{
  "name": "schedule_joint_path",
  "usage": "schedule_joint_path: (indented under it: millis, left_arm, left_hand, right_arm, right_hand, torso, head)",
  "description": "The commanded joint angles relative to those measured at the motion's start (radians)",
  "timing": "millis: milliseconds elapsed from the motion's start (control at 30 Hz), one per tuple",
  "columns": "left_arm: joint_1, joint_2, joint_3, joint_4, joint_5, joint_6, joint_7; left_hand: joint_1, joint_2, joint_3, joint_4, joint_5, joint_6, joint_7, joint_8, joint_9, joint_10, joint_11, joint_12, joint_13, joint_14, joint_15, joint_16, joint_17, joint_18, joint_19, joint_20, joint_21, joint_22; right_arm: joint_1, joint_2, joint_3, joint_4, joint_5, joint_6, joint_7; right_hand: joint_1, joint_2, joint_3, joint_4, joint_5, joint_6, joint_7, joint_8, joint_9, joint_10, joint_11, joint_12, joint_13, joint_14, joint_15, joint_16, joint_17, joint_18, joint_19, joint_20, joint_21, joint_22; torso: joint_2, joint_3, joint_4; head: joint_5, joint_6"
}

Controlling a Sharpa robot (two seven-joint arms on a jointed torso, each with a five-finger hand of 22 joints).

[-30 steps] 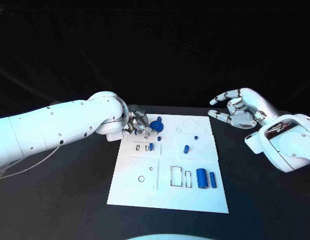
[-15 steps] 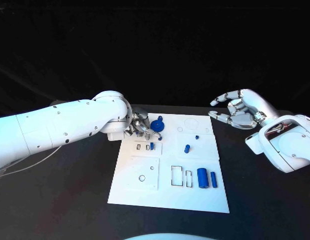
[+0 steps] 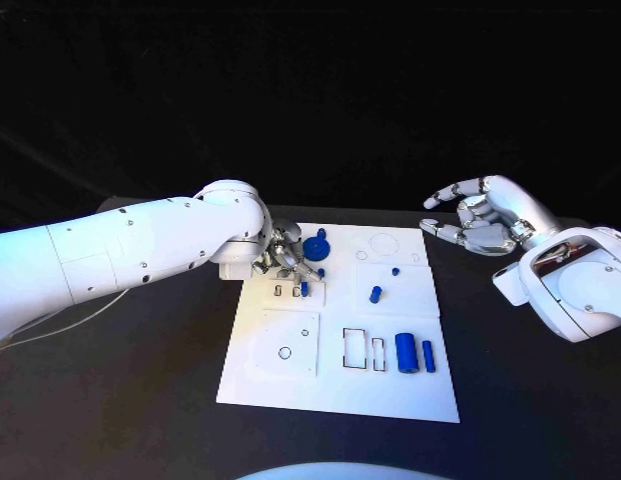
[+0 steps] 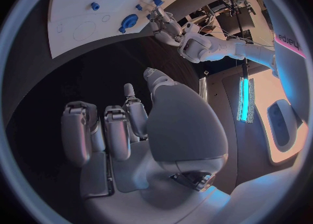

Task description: Assemble the parts on the task board

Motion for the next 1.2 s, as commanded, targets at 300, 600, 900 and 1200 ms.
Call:
schedule_joint_path:
  millis: [300, 600, 900, 1200]
  left_arm:
    - [0.001, 0.01, -0.003, -0.011, -0.008, 0.057, -0.007]
    - [0.001, 0.014, -0.004, -0.015, -0.007, 0.066, -0.008]
    - [0.001, 0.017, -0.005, -0.019, 0.0, 0.058, -0.006]
    - [0.0, 0.02, -0.006, -0.017, 0.008, 0.057, -0.006]
  left_hand:
    - [0.025, 0.008, 0.021, -0.002, 0.007, -0.007, -0.002, -0.003, 0.008, -0.014, -0.003, -0.013, -0.008, 0.074, -0.001, -0.006, 0.142, -0.013, -0.012, -0.001, -0.009, -0.006]
    - [0.033, 0.006, 0.033, -0.002, 0.007, -0.005, -0.002, -0.003, 0.012, -0.015, -0.003, -0.014, -0.009, 0.074, -0.002, -0.006, 0.142, -0.013, -0.012, -0.001, -0.009, -0.006]
    - [-0.127, -0.301, 0.769, 0.004, 0.009, 0.01, -0.008, -0.067, 0.043, -0.022, -0.008, -0.026, -0.016, 0.074, -0.003, -0.005, 0.139, -0.012, -0.011, -0.008, -0.01, 0.0]
    - [-0.232, -0.444, 1.126, -0.013, 0.009, 0.022, -0.006, -0.054, 0.094, -0.015, -0.008, -0.02, -0.015, 0.075, -0.005, -0.002, 0.14, -0.014, -0.01, -0.001, -0.008, 0.004]
  right_arm:
    - [-0.002, 0.004, 0.0, -0.005, -0.012, 0.009, -0.004]
    - [-0.004, 0.008, -0.001, -0.008, -0.012, 0.01, -0.005]
    - [-0.005, 0.009, -0.001, -0.01, -0.012, 0.009, -0.006]
    - [-0.009, 0.012, -0.001, -0.014, -0.012, 0.009, -0.007]
  right_hand:
    - [-0.011, -0.001, -0.005, -0.001, 0.005, -0.009, -0.002, 0.005, 0.001, -0.005, 0.0, -0.005, 0.068, 0.095, -0.009, -0.004, 0.231, 0.012, 0.036, -0.009, -0.008, 0.179]
    - [-0.011, -0.001, -0.005, -0.001, 0.005, -0.009, -0.002, 0.005, 0.001, -0.005, 0.0, -0.005, 0.068, 0.095, -0.009, -0.004, 0.231, 0.012, 0.036, -0.009, -0.008, 0.179]
    - [-0.011, -0.001, -0.005, -0.001, 0.005, -0.009, -0.002, 0.005, 0.001, -0.005, 0.0, -0.005, 0.068, 0.095, -0.009, -0.004, 0.231, 0.012, 0.036, -0.009, -0.008, 0.179]
    - [-0.012, 0.0, -0.004, 0.0, 0.006, -0.009, -0.002, 0.006, 0.002, -0.006, 0.0, -0.006, 0.067, 0.095, -0.009, -0.004, 0.23, 0.012, 0.036, -0.009, -0.01, 0.178]
  torso:
    - [0.001, 0.0001, 0.0011]
    - [0.0, 0.0004, 0.0003]
    - [0.001, 0.0008, 0.0005]
    - [0.0, 0.0013, 0.0009]
  head:
    - [-0.003, -0.004]
    - [-0.004, -0.009]
    - [-0.006, -0.011]
    - [-0.006, -0.014]
